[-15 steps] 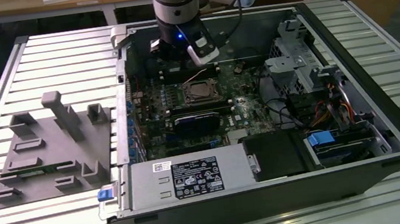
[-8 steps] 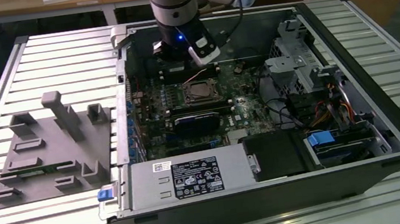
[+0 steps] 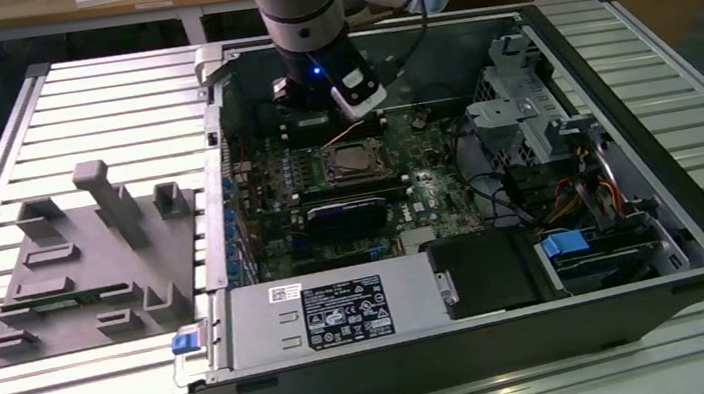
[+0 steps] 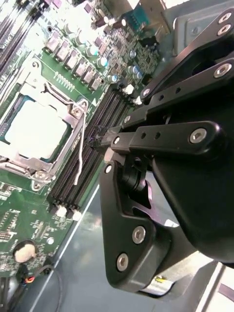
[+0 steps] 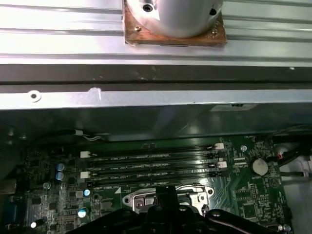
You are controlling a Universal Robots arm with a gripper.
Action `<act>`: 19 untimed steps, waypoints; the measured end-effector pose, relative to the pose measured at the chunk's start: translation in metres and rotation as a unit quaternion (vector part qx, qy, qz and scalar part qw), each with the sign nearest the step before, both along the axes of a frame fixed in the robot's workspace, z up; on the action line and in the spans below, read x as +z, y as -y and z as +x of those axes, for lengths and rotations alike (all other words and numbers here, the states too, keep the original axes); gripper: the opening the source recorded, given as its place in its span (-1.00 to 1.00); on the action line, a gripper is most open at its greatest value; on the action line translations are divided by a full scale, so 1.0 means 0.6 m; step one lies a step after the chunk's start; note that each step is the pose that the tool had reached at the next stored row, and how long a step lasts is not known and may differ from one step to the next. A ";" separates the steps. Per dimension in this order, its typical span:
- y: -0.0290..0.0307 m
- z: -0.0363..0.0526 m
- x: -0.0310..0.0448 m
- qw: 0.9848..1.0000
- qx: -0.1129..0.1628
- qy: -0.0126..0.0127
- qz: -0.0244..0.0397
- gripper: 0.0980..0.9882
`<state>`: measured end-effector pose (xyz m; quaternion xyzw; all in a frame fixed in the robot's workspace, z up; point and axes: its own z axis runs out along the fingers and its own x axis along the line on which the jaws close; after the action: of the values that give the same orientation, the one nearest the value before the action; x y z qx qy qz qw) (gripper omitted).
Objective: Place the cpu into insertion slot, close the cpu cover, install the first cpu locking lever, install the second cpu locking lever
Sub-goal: 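Install the first cpu locking lever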
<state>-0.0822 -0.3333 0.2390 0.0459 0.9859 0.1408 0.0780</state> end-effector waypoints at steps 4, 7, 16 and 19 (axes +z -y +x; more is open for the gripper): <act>0.0000 0.000 -0.004 1.000 -0.029 0.000 0.000 -0.99; -0.0007 0.000 -0.006 0.999 -0.045 0.000 0.000 -0.99; -0.0126 0.002 -0.010 0.997 -0.071 0.000 0.000 -0.99; -0.0165 0.005 -0.012 0.997 -0.077 0.000 -0.001 -0.99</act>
<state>-0.0795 -0.3234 0.2318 0.1219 0.9795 0.1338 0.0886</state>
